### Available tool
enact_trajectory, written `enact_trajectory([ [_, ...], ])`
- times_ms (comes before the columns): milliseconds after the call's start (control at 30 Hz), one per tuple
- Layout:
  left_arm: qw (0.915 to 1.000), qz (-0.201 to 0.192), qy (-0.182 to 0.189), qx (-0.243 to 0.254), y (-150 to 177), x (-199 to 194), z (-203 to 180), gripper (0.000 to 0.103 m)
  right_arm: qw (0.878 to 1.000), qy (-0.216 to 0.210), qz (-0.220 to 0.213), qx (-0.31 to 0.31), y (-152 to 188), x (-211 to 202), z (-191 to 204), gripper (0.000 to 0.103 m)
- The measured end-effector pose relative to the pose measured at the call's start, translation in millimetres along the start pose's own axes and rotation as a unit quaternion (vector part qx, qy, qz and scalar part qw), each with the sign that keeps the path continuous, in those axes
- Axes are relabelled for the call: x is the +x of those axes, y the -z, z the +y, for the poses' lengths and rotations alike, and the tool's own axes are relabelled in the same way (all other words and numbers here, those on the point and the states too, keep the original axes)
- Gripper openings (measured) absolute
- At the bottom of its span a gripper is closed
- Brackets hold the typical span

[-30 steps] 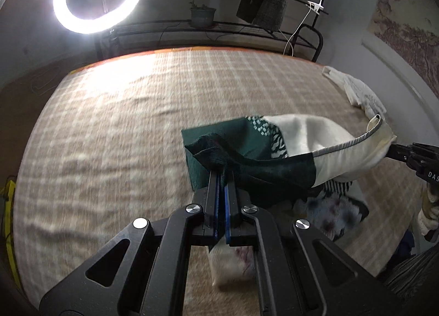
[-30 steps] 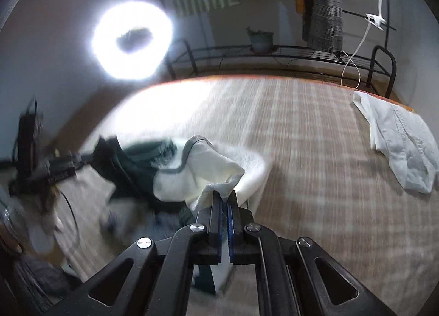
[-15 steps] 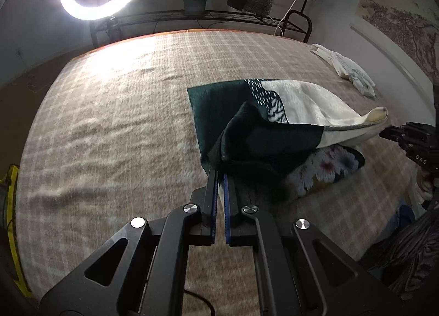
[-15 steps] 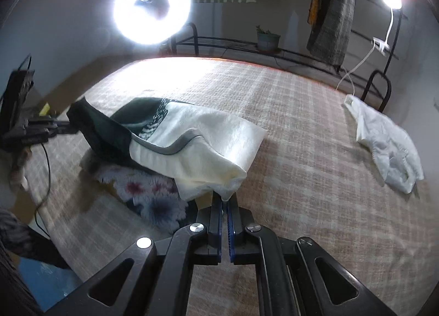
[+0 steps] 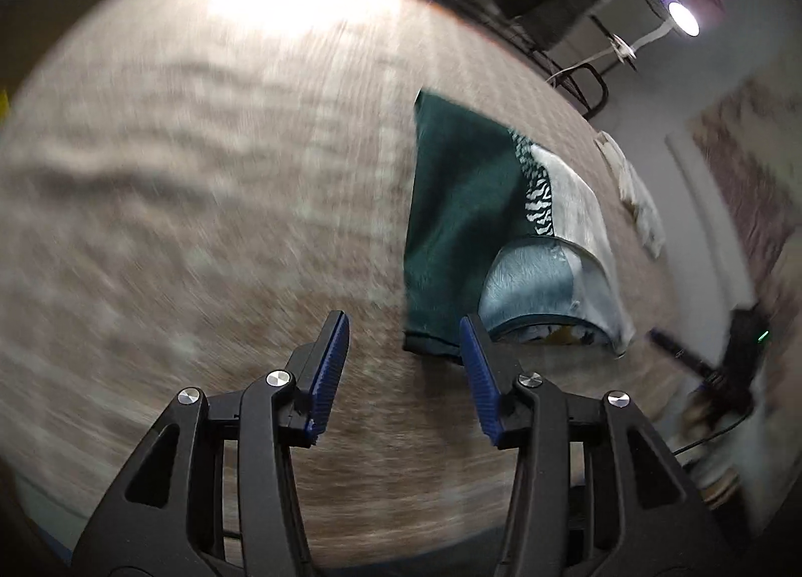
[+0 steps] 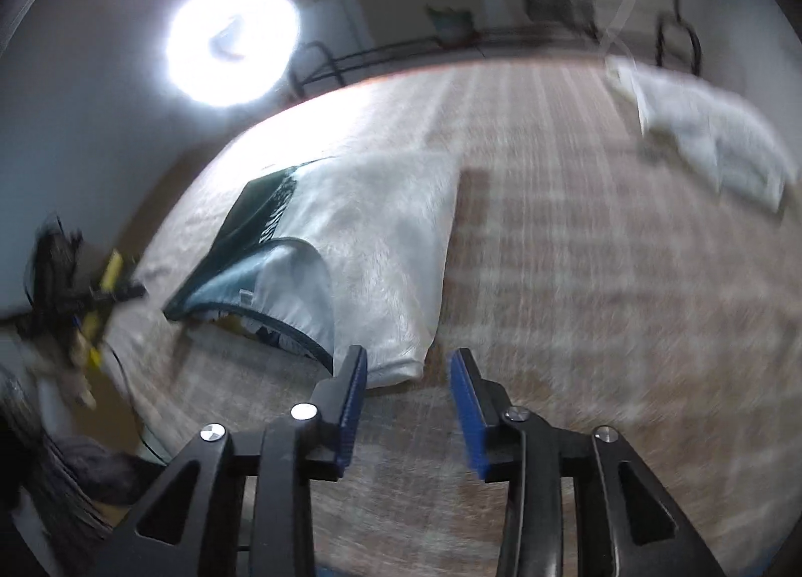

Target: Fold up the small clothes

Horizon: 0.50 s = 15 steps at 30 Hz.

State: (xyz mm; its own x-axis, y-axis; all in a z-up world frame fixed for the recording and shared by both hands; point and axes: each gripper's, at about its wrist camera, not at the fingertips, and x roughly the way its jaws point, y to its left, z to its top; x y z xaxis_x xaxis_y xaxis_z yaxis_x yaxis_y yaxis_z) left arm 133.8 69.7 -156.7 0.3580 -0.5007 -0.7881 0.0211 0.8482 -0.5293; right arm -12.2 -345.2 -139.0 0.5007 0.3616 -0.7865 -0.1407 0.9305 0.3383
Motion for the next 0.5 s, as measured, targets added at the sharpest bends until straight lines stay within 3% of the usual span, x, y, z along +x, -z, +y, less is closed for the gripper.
enact_trajectory([
  [167, 0.9975, 0.015, 0.032, -0.062, 1.2, 17.1, 12.6, 0.046, 0.993, -0.057, 0.028, 0.097, 6.1, 21.8, -25.0, 0.038],
  [233, 0.9966, 0.012, 0.045, -0.068, 1.2, 19.9, 12.1, 0.029, 0.990, -0.069, 0.036, 0.121, 9.8, 28.8, -32.0, 0.036],
  [267, 0.9966, 0.012, 0.048, -0.066, 0.8, 21.0, 10.6, 0.006, 0.988, -0.076, 0.039, 0.128, 11.4, 31.8, -34.0, 0.032],
  [333, 0.9973, 0.009, 0.047, -0.056, 0.1, 22.2, 3.0, 0.004, 0.985, -0.096, 0.044, 0.139, 12.6, 38.1, -35.5, 0.025],
  [433, 0.9984, -0.007, 0.042, -0.036, -0.5, 13.8, -12.2, 0.003, 0.982, -0.120, 0.045, 0.142, 13.0, 41.2, -30.3, 0.005],
  [500, 0.9985, -0.021, 0.045, -0.022, 0.9, 2.5, -21.9, 0.002, 0.984, -0.115, 0.034, 0.133, 8.2, 35.5, -24.2, 0.000],
])
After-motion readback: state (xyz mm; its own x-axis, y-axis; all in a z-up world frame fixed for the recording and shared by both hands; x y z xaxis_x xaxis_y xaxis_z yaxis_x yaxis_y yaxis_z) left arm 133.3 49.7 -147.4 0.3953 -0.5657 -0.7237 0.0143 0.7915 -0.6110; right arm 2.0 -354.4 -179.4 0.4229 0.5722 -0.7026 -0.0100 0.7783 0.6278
